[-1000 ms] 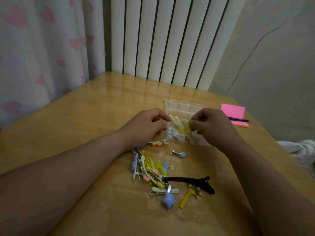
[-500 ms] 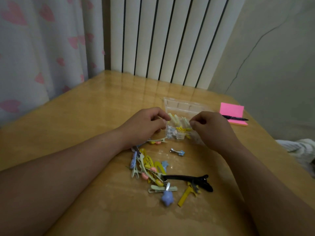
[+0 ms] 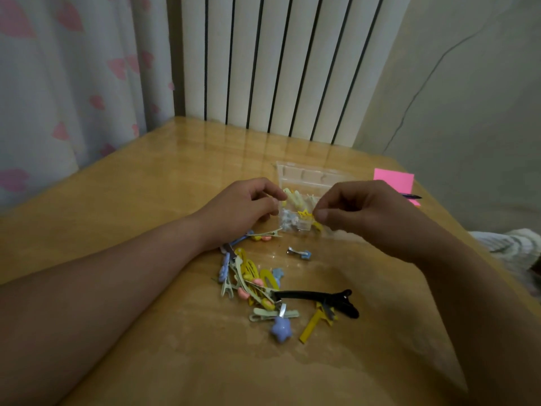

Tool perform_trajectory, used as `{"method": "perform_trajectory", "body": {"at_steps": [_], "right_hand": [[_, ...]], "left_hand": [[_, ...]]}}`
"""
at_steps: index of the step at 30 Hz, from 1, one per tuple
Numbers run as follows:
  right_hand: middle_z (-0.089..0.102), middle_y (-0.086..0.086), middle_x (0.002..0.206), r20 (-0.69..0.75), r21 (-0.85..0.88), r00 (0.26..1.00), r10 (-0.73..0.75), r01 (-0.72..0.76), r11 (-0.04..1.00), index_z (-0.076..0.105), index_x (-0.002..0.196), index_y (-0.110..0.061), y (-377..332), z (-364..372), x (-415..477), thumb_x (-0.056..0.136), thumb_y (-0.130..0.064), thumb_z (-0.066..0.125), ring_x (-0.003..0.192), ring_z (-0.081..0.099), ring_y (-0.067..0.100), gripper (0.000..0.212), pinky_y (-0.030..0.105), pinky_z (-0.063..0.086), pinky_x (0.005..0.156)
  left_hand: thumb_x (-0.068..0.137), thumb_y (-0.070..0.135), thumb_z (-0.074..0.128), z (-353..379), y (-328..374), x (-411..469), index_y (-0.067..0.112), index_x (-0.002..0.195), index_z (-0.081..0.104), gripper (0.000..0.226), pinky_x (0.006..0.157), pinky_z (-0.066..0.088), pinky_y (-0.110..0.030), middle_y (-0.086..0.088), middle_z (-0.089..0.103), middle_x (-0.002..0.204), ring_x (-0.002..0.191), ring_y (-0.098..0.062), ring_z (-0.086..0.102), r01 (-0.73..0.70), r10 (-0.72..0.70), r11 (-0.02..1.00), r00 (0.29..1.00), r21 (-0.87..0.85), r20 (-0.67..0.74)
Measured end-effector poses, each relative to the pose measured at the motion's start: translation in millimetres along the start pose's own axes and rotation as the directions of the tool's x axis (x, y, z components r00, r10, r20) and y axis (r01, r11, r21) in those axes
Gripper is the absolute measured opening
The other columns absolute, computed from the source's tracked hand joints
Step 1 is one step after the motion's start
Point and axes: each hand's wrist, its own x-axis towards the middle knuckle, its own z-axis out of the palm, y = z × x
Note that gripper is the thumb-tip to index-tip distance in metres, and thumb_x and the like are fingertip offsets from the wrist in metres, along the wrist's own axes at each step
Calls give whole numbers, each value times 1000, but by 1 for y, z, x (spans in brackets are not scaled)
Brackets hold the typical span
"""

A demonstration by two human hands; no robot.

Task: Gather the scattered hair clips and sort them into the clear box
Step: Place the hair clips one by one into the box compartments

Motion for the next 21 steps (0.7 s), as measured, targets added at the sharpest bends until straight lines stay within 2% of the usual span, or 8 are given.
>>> {"method": "perform_trajectory", "body": {"at_steps": [3, 5, 7, 9, 11, 13, 16, 21], "right_hand": [[72, 4, 83, 409, 49, 911, -54, 38, 998, 78, 96, -29, -20, -9, -11, 93, -22, 77, 76, 66, 24, 8, 34, 54, 76], [66, 12, 82, 578, -2, 815, -40, 50, 999, 78, 99, -31, -31, -11, -15, 93, -22, 79, 73, 59, 33, 11, 35, 50, 71], [66, 5, 87, 683, -136, 729, 43, 69, 988, 75, 101, -41, -35, -5, -17, 92, -27, 80, 75, 61, 24, 17, 30, 51, 70], [65, 0, 93, 684, -296, 720, 119, 125, 947, 72, 101, -51, -34, 6, -15, 87, -37, 81, 73, 63, 15, 22, 39, 60, 76], [65, -1, 93, 666, -386, 729, 157, 156, 909, 71, 102, -56, -28, 16, -14, 76, -48, 76, 73, 66, 16, 28, 51, 61, 76], [65, -5, 95, 643, -418, 745, 177, 148, 896, 71, 103, -54, -27, 19, -13, 77, -49, 77, 79, 66, 14, 27, 51, 60, 79], [64, -13, 103, 650, -421, 732, 202, 125, 899, 73, 102, -45, -34, 14, -15, 92, -38, 78, 90, 63, 8, 14, 34, 57, 83], [66, -20, 98, 586, -414, 794, 160, 124, 902, 75, 103, -38, -35, 18, -14, 95, -36, 74, 89, 62, -2, 8, 14, 49, 73]], "left_hand": [[103, 19, 64, 0, 0, 0, 25, 113, 77, 17, 98, 58, -46, -10, 77, 103, 89, -15, 70, -9, 9, 1000, 1000, -10, 1], [103, 18, 64, 0, -1, 1, 24, 113, 77, 18, 97, 58, -45, -11, 77, 104, 89, -14, 70, -11, 11, 1000, 1000, -5, 0], [104, 18, 63, 0, -2, 1, 24, 114, 77, 18, 95, 58, -42, -11, 77, 104, 89, -13, 70, -11, 11, 1000, 1000, 3, 0], [104, 18, 63, 0, -1, 2, 24, 114, 77, 18, 95, 58, -41, -11, 77, 104, 90, -16, 71, -13, 13, 1000, 1000, 7, 2], [104, 18, 63, 0, -2, 2, 24, 115, 77, 19, 96, 58, -42, -12, 76, 104, 96, -22, 72, -11, 11, 1000, 1000, 9, 0], [103, 18, 63, 0, -2, 2, 24, 115, 77, 19, 98, 58, -44, -12, 76, 104, 100, -26, 72, -10, 10, 1000, 1000, 8, 0], [103, 18, 63, 0, -1, 1, 25, 114, 77, 19, 98, 58, -45, -10, 76, 104, 99, -26, 71, -12, 12, 1000, 1000, 9, -2], [104, 18, 63, 0, -1, 1, 25, 115, 77, 19, 99, 58, -45, -11, 76, 105, 99, -24, 72, -11, 11, 1000, 1000, 8, 0]]}}
